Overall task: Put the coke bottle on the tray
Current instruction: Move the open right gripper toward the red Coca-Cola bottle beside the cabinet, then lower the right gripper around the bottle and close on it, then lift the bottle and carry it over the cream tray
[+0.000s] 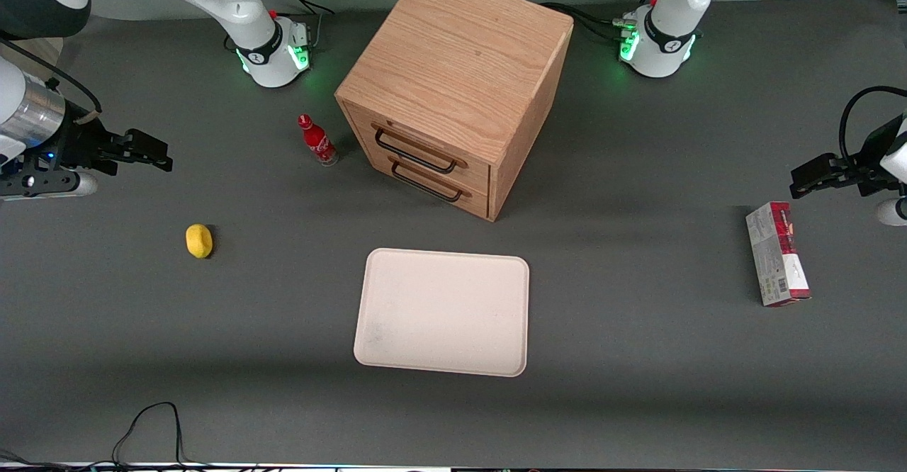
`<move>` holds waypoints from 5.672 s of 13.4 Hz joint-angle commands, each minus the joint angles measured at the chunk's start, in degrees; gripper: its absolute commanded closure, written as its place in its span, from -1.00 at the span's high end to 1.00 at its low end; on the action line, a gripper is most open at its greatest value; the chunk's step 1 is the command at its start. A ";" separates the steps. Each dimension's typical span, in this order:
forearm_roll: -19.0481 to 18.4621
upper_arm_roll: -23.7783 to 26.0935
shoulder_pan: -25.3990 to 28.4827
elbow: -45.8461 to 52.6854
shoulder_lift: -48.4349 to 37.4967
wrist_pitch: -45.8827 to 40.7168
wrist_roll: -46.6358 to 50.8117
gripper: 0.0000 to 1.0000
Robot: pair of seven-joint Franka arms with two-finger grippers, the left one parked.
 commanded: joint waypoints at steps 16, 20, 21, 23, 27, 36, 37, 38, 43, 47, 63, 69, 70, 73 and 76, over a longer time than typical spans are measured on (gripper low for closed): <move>2.73 15.99 1.28 2.28 -4.80 -14.00 19.01 1.00; 4.74 16.62 4.27 -5.19 -10.94 -13.31 20.70 1.00; 5.02 16.36 4.27 -7.21 -12.35 -12.61 20.61 1.00; 5.02 16.18 4.27 -12.82 -15.60 -9.64 20.53 1.00; 5.55 16.18 4.27 -29.16 -22.73 1.08 19.65 1.00; 5.63 16.18 7.34 -53.26 -26.78 25.17 19.82 1.00; 5.64 16.18 8.47 -55.11 -26.78 27.54 20.00 1.00; 5.64 16.18 9.09 -56.61 -26.61 29.65 20.52 1.00; 5.72 16.18 9.62 -61.80 -23.97 40.64 21.05 1.00; 5.99 16.18 12.17 -64.08 -23.88 44.43 23.86 1.00; 5.99 16.18 12.35 -64.18 -23.62 44.79 24.13 -1.00; 5.81 16.18 11.65 -54.82 -19.42 35.60 23.69 -1.00; 5.81 16.10 10.69 -49.29 -16.88 32.08 23.86 -1.00; 5.37 16.09 6.57 -31.20 -10.98 18.04 23.43 -1.00; 4.15 16.09 2.17 -8.62 -1.68 1.34 22.99 -1.00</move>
